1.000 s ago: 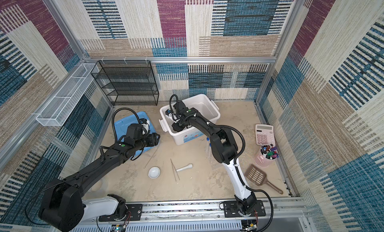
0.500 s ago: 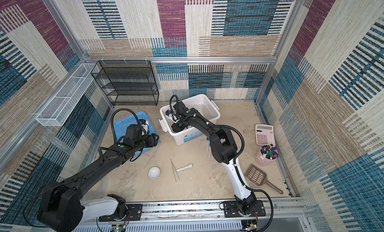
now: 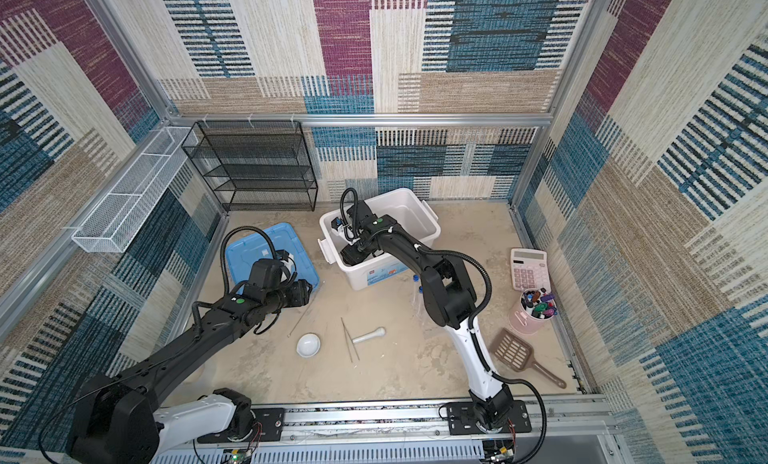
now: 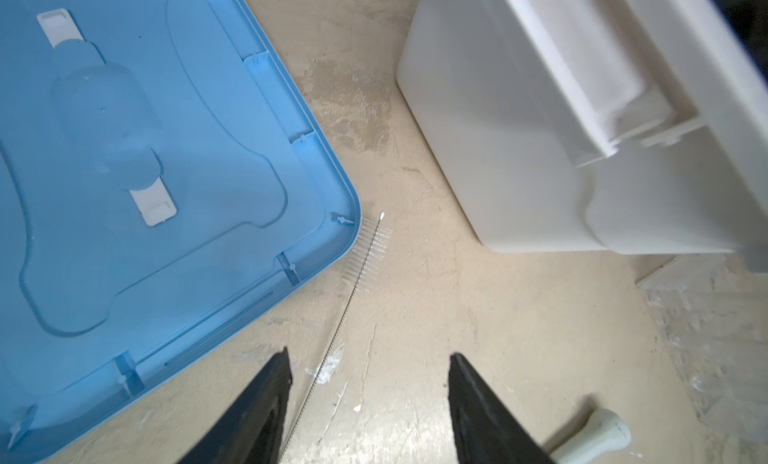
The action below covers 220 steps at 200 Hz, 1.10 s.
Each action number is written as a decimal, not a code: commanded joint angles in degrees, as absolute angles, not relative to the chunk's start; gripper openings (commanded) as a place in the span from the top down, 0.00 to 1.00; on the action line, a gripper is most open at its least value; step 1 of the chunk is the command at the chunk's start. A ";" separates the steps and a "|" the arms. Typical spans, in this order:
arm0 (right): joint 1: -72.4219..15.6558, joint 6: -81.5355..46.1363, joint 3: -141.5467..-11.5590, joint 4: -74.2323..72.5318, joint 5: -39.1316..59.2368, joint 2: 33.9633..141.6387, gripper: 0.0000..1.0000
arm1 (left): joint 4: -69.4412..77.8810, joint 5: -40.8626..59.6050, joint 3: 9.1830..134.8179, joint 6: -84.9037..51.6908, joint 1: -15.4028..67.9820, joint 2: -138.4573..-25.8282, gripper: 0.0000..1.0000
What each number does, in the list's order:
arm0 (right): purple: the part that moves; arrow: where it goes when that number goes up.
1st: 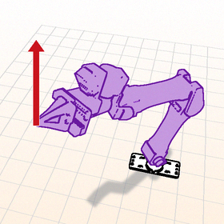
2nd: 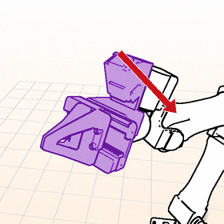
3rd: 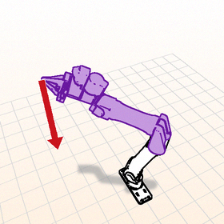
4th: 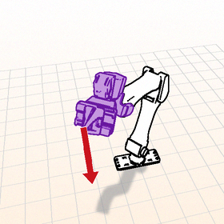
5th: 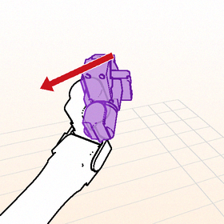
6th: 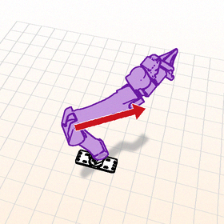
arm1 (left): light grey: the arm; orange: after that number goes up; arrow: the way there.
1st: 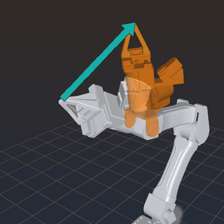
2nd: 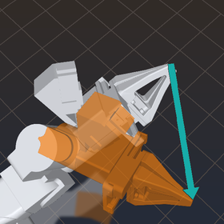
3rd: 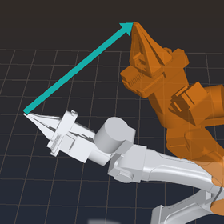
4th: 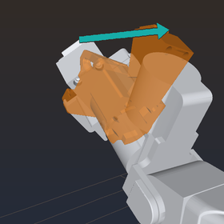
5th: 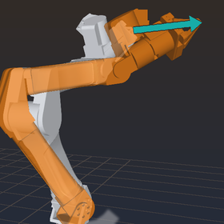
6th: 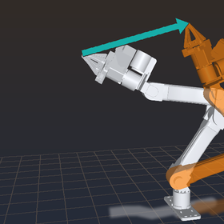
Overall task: Organize the chemistry lab equipment
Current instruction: 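Open the right gripper to release the beaker beside the flask, then raise the right gripper from the bin while the left gripper lowers over the brush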
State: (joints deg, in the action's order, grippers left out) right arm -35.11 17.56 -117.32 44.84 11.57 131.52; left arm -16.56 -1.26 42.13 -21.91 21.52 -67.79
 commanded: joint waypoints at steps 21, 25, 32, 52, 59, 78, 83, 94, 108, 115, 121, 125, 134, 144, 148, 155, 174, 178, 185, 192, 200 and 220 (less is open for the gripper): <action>-35.07 16.79 -116.85 43.84 12.63 129.75 0.34 | -20.84 -0.05 41.12 -21.38 21.53 -68.33 0.44; -35.07 16.71 -116.81 43.79 12.57 129.65 0.34 | -21.00 0.22 41.08 -21.50 21.53 -68.58 0.45; -35.07 16.46 -116.81 43.73 12.65 129.40 0.34 | -21.45 0.51 40.99 -21.69 21.53 -68.90 0.46; -35.07 15.92 -116.53 43.33 13.01 128.42 0.33 | -22.68 0.85 41.10 -21.94 21.51 -70.37 0.49; -35.08 15.67 -116.25 43.01 13.23 128.10 0.33 | -22.90 0.91 41.21 -22.03 21.53 -70.93 0.49; -34.99 15.19 -115.62 42.20 13.53 127.11 0.32 | -23.13 1.14 41.29 -22.02 21.50 -72.67 0.50; -34.98 14.97 -115.62 42.11 13.51 126.96 0.32 | -23.11 1.22 41.45 -22.07 21.53 -73.08 0.51; -35.03 14.73 -115.55 41.88 13.62 126.54 0.31 | -23.03 1.63 41.57 -21.98 21.49 -73.93 0.52; -34.95 14.42 -115.35 41.84 13.62 126.14 0.31 | -22.85 1.67 41.92 -21.91 21.53 -75.06 0.55; -34.94 14.20 -115.26 41.68 13.50 125.85 0.31 | -22.81 1.70 42.01 -21.76 21.53 -75.64 0.56; -34.84 14.05 -115.04 41.58 13.41 125.65 0.31 | -22.75 1.64 42.12 -21.71 21.53 -76.05 0.56; -34.81 13.90 -114.91 41.45 13.31 125.45 0.31 | -22.76 1.59 42.26 -21.63 21.53 -76.42 0.56; -34.72 13.66 -114.50 41.15 13.32 124.86 0.31 | -22.57 1.65 42.43 -21.44 21.53 -77.22 0.57; -34.57 13.15 -113.92 40.59 13.32 124.10 0.31 | -22.42 1.88 42.67 -21.28 21.53 -78.04 0.58; -34.50 13.01 -113.71 40.38 13.35 123.67 0.31 | -22.37 1.97 42.64 -21.23 21.53 -78.36 0.58; -34.37 12.67 -113.12 39.93 13.48 122.96 0.30 | -22.26 2.04 42.83 -21.11 21.53 -78.86 0.61; -33.73 11.50 -111.50 38.19 13.93 120.68 0.30 | -21.77 2.06 42.97 -21.09 21.53 -80.18 0.64; -33.67 11.29 -111.10 37.80 14.02 120.22 0.30 | -21.71 2.03 42.92 -21.08 21.53 -80.40 0.63; -33.33 10.88 -110.45 37.18 14.31 119.34 0.29 | -21.44 1.99 42.97 -21.08 21.53 -80.87 0.64; -32.93 10.56 -109.75 36.57 14.43 118.47 0.29 | -21.30 1.96 43.02 -20.98 21.53 -81.33 0.64; -32.59 10.16 -109.04 35.78 14.55 117.49 0.29 | -21.13 1.85 43.08 -20.92 21.47 -81.88 0.64; -31.80 9.34 -106.82 33.94 13.94 114.87 0.29 | -21.27 1.63 43.67 -20.65 21.53 -83.16 0.64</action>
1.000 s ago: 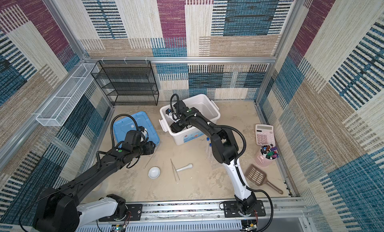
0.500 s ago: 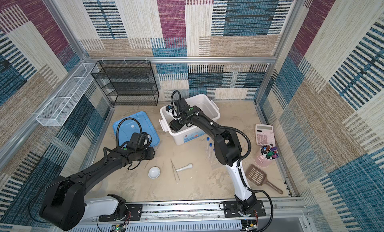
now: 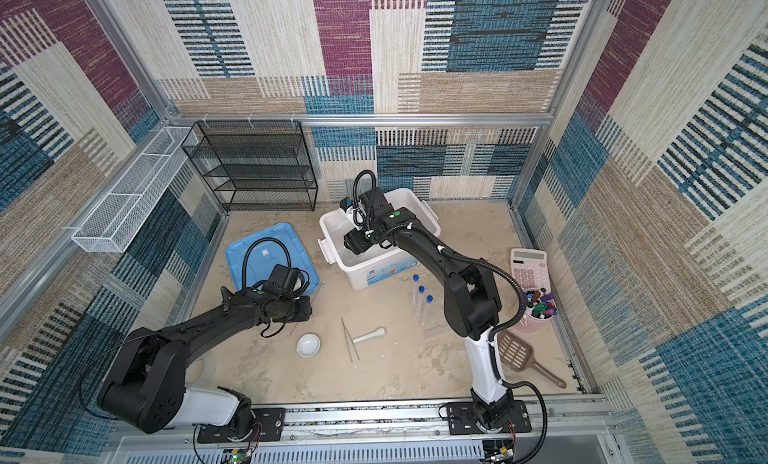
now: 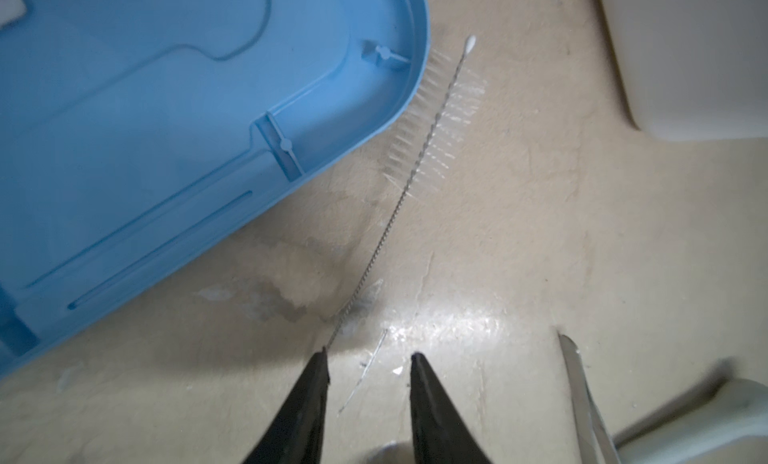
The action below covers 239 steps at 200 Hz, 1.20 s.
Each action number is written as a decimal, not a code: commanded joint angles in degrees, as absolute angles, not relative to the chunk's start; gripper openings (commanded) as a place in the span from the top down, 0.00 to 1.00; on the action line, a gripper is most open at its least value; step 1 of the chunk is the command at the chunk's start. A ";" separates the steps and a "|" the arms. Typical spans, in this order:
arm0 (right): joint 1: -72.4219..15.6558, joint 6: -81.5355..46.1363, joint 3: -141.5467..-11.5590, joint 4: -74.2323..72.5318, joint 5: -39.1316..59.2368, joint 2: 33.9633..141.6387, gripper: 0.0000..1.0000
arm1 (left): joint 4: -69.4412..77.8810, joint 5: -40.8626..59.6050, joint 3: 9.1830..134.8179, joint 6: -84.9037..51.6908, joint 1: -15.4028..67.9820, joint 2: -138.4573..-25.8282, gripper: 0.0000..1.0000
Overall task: Organize the chemistry lab equipment
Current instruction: 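Raise the right gripper from the bin while the left gripper lowers over the brush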
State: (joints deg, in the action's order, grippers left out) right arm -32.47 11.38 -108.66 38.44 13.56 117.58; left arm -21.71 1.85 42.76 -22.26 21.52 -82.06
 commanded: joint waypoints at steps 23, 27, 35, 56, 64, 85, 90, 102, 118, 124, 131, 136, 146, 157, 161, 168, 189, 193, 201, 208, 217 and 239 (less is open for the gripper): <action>-30.50 8.54 -103.40 30.92 12.71 111.34 0.28 | -20.99 1.52 43.93 -20.35 21.53 -84.03 0.65; -30.27 8.33 -102.81 30.28 12.50 110.78 0.28 | -20.87 1.57 43.92 -20.39 21.53 -84.23 0.65; -29.54 7.76 -101.57 29.33 11.86 109.67 0.27 | -20.68 1.45 43.90 -20.30 21.53 -84.59 0.66; -27.23 6.12 -98.32 26.65 9.99 106.73 0.27 | -20.52 1.43 44.22 -20.04 21.53 -85.54 0.68; -26.21 5.55 -97.03 25.72 9.60 105.62 0.27 | -20.57 1.35 44.41 -19.85 21.53 -85.82 0.69; -23.29 4.53 -93.43 23.23 9.30 102.85 0.26 | -20.63 1.39 44.67 -19.33 21.53 -86.55 0.71; -22.59 4.40 -92.59 22.61 9.24 102.25 0.25 | -20.60 1.53 44.71 -19.13 21.51 -86.59 0.72; -20.74 3.80 -90.43 21.36 8.84 101.17 0.25 | -20.69 2.12 44.94 -18.49 21.61 -86.89 0.74; -18.37 2.83 -88.68 20.35 8.54 100.23 0.25 | -20.93 2.33 45.27 -17.78 21.62 -87.25 0.76; -17.45 2.59 -88.21 19.97 8.57 99.98 0.25 | -21.03 2.37 45.37 -17.52 21.64 -87.33 0.76; -16.58 2.41 -87.64 19.58 8.66 99.74 0.25 | -20.94 2.53 45.46 -17.17 21.62 -87.42 0.76; -16.05 2.37 -87.39 19.37 8.65 99.51 0.25 | -21.03 2.48 45.53 -17.03 21.62 -87.56 0.77; -15.04 2.37 -87.20 19.41 8.56 99.40 0.25 | -21.19 2.52 45.83 -16.86 21.62 -87.75 0.78; -14.53 2.50 -86.95 19.54 8.59 99.18 0.25 | -21.42 2.38 45.99 -16.86 21.62 -87.77 0.77; -14.36 2.54 -86.85 19.55 8.61 99.17 0.25 | -21.55 2.47 46.06 -16.80 21.62 -87.80 0.78; -14.19 2.55 -86.59 19.48 8.75 99.14 0.25 | -21.53 2.62 46.12 -16.81 21.62 -87.65 0.78; -13.97 2.28 -85.90 19.25 9.45 98.97 0.25 | -21.39 3.31 46.49 -17.16 21.69 -87.51 0.78; -13.97 2.22 -85.72 19.17 9.67 98.97 0.25 | -21.38 3.49 46.59 -17.29 21.71 -87.53 0.78; -13.89 2.11 -85.48 18.92 9.77 98.87 0.25 | -21.44 3.92 46.82 -17.51 21.71 -87.47 0.78; -13.84 1.97 -85.26 18.83 9.76 98.73 0.25 | -21.42 4.25 46.93 -17.71 21.71 -87.45 0.78; -13.88 1.89 -85.15 18.64 9.83 98.71 0.25 | -21.44 4.56 47.17 -18.03 21.71 -87.15 0.78; -13.63 1.98 -85.25 18.59 9.75 98.62 0.25 | -21.66 4.37 47.02 -18.19 21.71 -85.86 0.78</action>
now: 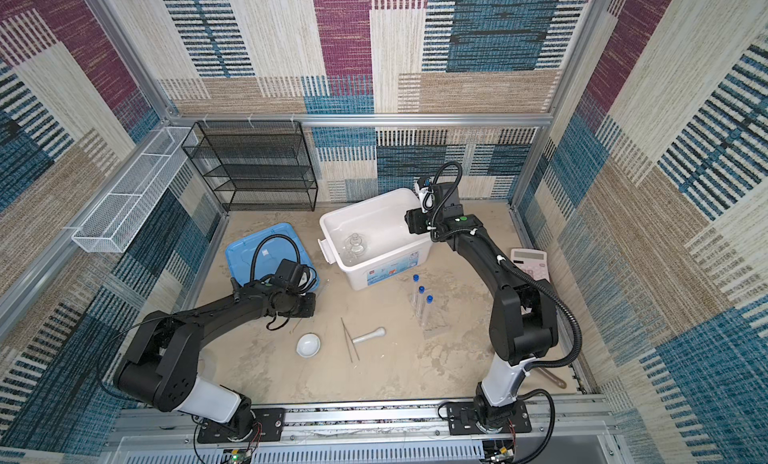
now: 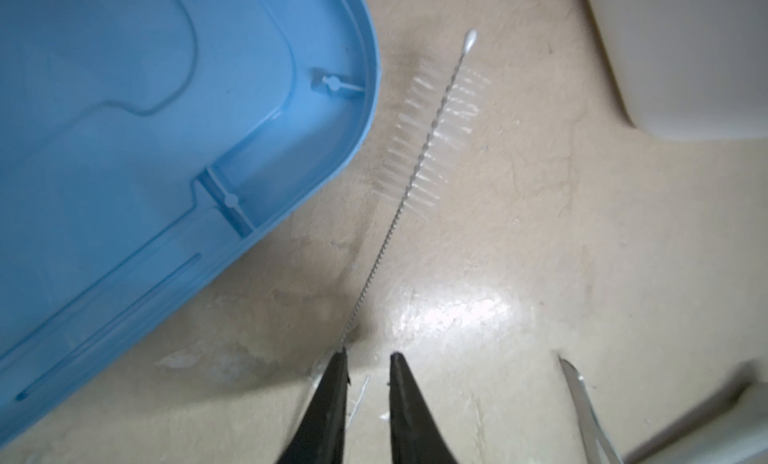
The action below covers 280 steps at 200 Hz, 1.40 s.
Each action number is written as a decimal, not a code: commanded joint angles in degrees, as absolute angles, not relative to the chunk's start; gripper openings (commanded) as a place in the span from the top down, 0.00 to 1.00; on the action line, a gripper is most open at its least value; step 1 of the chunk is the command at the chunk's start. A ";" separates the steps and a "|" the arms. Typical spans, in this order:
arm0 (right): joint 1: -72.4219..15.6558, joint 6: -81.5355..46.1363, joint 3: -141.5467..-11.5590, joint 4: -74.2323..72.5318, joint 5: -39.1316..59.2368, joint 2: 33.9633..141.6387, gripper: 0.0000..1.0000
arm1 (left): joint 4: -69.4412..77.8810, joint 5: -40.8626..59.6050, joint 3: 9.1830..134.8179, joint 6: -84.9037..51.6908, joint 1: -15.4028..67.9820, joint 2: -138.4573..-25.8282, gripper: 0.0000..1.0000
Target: Organize the chemistry lab equipment
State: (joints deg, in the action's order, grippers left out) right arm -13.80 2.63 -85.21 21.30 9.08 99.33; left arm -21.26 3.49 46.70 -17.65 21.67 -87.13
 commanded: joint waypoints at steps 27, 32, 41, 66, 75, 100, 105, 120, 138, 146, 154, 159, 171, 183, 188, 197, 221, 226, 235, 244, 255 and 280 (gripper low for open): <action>-13.05 2.19 -85.34 18.36 9.40 98.48 0.25 | -22.89 2.04 46.81 -16.67 21.71 -84.17 0.78; -12.93 2.19 -85.40 18.41 9.28 98.52 0.24 | -23.12 1.42 46.75 -16.38 21.71 -84.07 0.78; -12.67 2.30 -85.43 18.41 9.22 98.53 0.24 | -23.28 0.65 46.72 -15.96 21.71 -84.13 0.77; -12.15 2.30 -85.13 18.37 8.82 98.83 0.24 | -23.43 0.20 47.16 -15.08 21.71 -85.51 0.76; -11.96 2.33 -85.08 18.40 8.61 98.96 0.24 | -23.27 0.20 47.48 -15.05 21.71 -86.39 0.76; -11.05 1.64 -84.81 18.62 8.97 99.40 0.24 | -23.03 0.64 48.52 -14.85 21.70 -88.52 0.76; -10.79 1.46 -84.68 18.72 9.46 99.52 0.24 | -22.91 0.75 48.67 -14.85 21.71 -88.90 0.76; -10.16 0.93 -84.53 18.98 10.63 99.86 0.24 | -23.09 0.97 49.33 -14.84 21.71 -89.96 0.75; -9.93 0.87 -84.34 19.55 12.21 100.32 0.25 | -23.46 1.16 50.00 -14.85 21.71 -91.27 0.75; -9.89 0.94 -84.16 19.85 12.77 100.45 0.25 | -23.47 1.31 50.18 -14.85 21.71 -91.71 0.75; -9.93 0.97 -84.11 20.13 12.84 100.62 0.26 | -23.64 1.60 50.34 -14.85 21.71 -92.12 0.75; -9.91 0.97 -84.01 20.27 12.77 100.71 0.26 | -23.68 1.71 50.43 -14.81 21.71 -92.32 0.75; -9.80 0.96 -83.78 20.52 12.71 100.77 0.26 | -23.66 2.11 50.45 -14.76 21.71 -92.57 0.76; -9.63 0.97 -83.43 20.65 12.96 100.65 0.26 | -23.58 2.47 50.55 -14.68 21.71 -92.85 0.77; -9.60 0.89 -83.29 20.64 13.20 100.63 0.26 | -23.56 2.69 50.68 -14.60 21.71 -92.94 0.77; -9.41 0.79 -83.08 20.66 13.47 100.53 0.26 | -23.65 3.02 50.76 -14.50 21.71 -93.06 0.79; -9.06 0.37 -82.42 20.61 14.15 100.46 0.26 | -23.77 3.40 50.97 -14.28 21.71 -93.51 0.81; -9.03 0.35 -82.36 20.61 14.30 100.46 0.27 | -23.78 3.43 51.06 -14.17 21.71 -93.52 0.82; -8.90 0.15 -82.11 20.52 14.42 100.46 0.27 | -23.74 3.64 51.14 -14.15 21.71 -93.61 0.83; -8.82 0.06 -81.88 20.54 14.74 100.41 0.27 | -23.73 3.82 51.27 -14.02 21.71 -93.78 0.83; -8.79 0.01 -81.61 20.55 14.95 100.45 0.27 | -23.72 4.09 51.37 -13.91 21.71 -93.86 0.85; -8.70 -0.06 -81.06 20.39 14.92 100.54 0.27 | -23.73 4.22 51.69 -13.75 21.71 -94.10 0.87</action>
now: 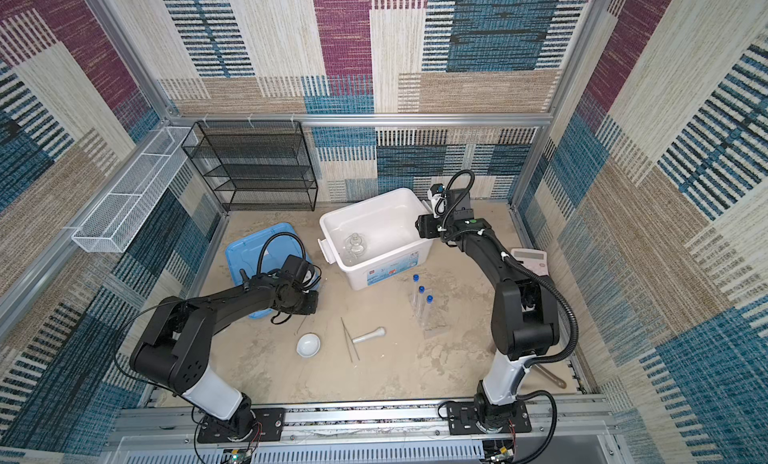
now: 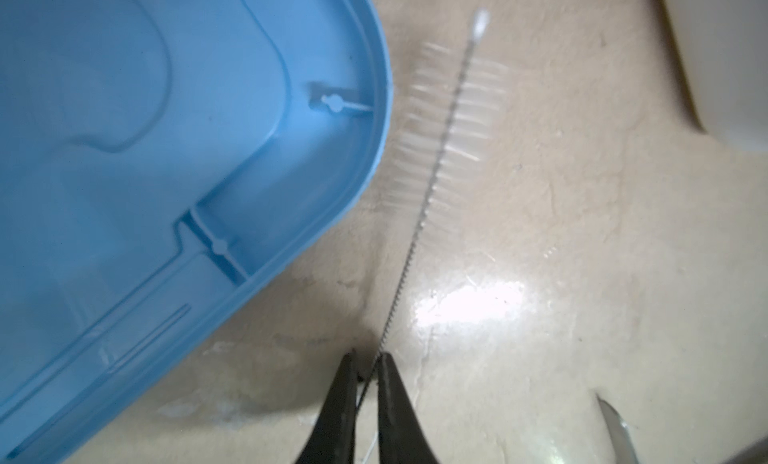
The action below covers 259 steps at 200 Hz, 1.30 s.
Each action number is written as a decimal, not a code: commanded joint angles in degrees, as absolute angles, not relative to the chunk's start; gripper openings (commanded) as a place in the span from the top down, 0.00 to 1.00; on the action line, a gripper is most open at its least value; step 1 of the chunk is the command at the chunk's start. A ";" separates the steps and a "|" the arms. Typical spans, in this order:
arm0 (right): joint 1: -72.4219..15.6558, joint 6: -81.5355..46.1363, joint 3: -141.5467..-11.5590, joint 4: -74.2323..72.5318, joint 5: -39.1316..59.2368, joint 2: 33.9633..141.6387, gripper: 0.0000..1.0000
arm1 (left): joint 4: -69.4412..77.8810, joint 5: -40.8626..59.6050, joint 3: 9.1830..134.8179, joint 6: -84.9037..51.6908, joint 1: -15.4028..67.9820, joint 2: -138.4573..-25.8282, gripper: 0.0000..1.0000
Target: Organize the chemistry lab equipment
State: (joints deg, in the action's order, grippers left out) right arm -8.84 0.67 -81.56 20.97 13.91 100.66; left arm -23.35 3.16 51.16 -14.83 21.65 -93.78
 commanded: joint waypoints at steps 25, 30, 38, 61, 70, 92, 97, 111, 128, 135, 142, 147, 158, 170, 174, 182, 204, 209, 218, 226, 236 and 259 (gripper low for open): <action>-8.53 -0.33 -80.95 20.41 15.59 100.36 0.28 | -23.69 4.48 52.13 -13.60 21.71 -94.45 0.89; -8.53 -0.38 -80.93 20.46 15.82 100.37 0.28 | -23.74 4.56 52.23 -13.62 21.68 -94.54 0.89; -8.53 -0.36 -80.95 20.56 16.07 100.33 0.28 | -23.73 4.65 52.36 -13.55 21.71 -94.65 0.89; -8.53 -0.93 -81.29 21.29 16.51 100.63 0.30 | -23.73 4.92 52.65 -13.50 21.71 -94.83 0.90; -8.53 -1.15 -81.56 21.85 17.09 100.73 0.31 | -23.74 4.92 52.74 -13.49 21.71 -94.85 0.90; -8.48 -1.83 -81.73 22.75 19.07 100.73 0.34 | -23.72 5.04 52.98 -13.44 21.71 -94.83 0.92; -8.57 -2.10 -81.69 22.93 19.50 100.72 0.35 | -23.72 4.95 52.97 -13.45 21.71 -94.83 0.92; -8.48 -2.74 -81.57 23.29 20.71 100.55 0.36 | -23.73 4.87 53.13 -13.44 21.71 -94.67 0.92; -8.53 -3.37 -81.34 23.55 21.40 100.21 0.37 | -23.73 4.77 53.17 -13.38 21.71 -94.49 0.93; -8.53 -3.63 -81.14 23.55 21.59 100.07 0.37 | -23.72 4.66 53.17 -13.37 21.71 -94.40 0.93; -8.53 -3.80 -80.97 23.55 21.69 99.93 0.37 | -23.77 4.57 53.18 -13.40 21.70 -94.28 0.93; -8.53 -3.86 -80.80 23.55 21.78 99.81 0.37 | -23.76 4.44 53.17 -13.41 21.71 -94.15 0.93; -8.53 -4.13 -80.54 23.55 22.31 99.63 0.38 | -23.78 4.18 53.22 -13.53 21.71 -93.87 0.94; -8.53 -4.61 -80.17 23.55 22.79 99.36 0.38 | -23.72 3.96 53.17 -13.87 21.71 -93.54 0.94; -8.49 -4.71 -80.00 23.55 22.92 99.24 0.38 | -23.66 3.87 53.17 -13.95 21.71 -93.39 0.94; -8.52 -5.06 -79.58 23.39 23.22 98.93 0.38 | -23.52 3.74 53.20 -14.19 21.71 -93.11 0.94; -8.48 -5.95 -77.92 22.71 23.13 97.73 0.39 | -23.79 2.80 53.41 -15.01 21.66 -92.49 0.95; -8.52 -6.11 -77.35 22.51 23.07 97.36 0.39 | -23.90 2.50 53.46 -15.16 21.71 -92.35 0.96; -8.53 -6.52 -76.58 22.16 23.03 96.71 0.39 | -24.22 2.05 53.53 -15.47 21.71 -92.09 0.96; -8.53 -6.88 -75.98 21.89 23.03 96.23 0.39 | -24.41 1.76 53.62 -15.71 21.67 -91.74 0.96; -8.53 -7.24 -75.27 21.50 23.31 95.76 0.39 | -24.27 1.72 53.57 -15.78 21.68 -91.09 0.96; -8.53 -7.55 -74.04 20.78 24.16 94.91 0.39 | -23.65 1.82 53.18 -16.16 21.69 -88.80 0.96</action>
